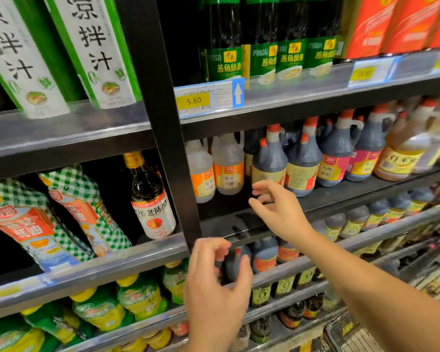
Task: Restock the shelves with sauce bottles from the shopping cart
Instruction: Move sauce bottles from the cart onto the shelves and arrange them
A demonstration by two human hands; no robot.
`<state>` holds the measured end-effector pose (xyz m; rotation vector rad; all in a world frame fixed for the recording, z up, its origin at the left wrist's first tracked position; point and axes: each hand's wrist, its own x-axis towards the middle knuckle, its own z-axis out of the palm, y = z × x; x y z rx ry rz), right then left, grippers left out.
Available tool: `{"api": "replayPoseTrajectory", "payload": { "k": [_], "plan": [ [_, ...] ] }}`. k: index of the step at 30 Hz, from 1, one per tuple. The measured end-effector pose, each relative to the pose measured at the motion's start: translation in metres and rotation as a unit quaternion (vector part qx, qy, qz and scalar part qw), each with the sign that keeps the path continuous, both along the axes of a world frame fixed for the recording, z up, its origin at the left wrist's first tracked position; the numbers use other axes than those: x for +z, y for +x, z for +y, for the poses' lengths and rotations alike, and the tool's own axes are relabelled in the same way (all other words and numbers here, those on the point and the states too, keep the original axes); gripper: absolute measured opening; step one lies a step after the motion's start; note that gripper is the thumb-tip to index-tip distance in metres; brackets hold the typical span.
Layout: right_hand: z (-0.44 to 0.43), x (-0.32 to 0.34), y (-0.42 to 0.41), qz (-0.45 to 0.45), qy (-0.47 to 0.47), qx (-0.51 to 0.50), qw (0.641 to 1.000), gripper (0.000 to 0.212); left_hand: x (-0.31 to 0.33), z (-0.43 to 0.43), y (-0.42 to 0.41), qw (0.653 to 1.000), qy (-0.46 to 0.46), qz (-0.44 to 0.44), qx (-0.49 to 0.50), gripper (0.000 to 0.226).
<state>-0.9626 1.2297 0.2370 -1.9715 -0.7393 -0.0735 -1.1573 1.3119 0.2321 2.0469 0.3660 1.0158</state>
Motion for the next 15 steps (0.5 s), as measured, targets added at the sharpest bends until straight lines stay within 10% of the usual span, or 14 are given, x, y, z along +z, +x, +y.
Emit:
{"api": "replayPoseTrajectory", "payload": {
  "k": [15],
  "plan": [
    [-0.283,-0.107,0.032,0.086,-0.017,-0.252,0.964,0.017,-0.070,-0.163,0.180,0.933,-0.011,0.219,-0.287,0.032]
  ]
}}
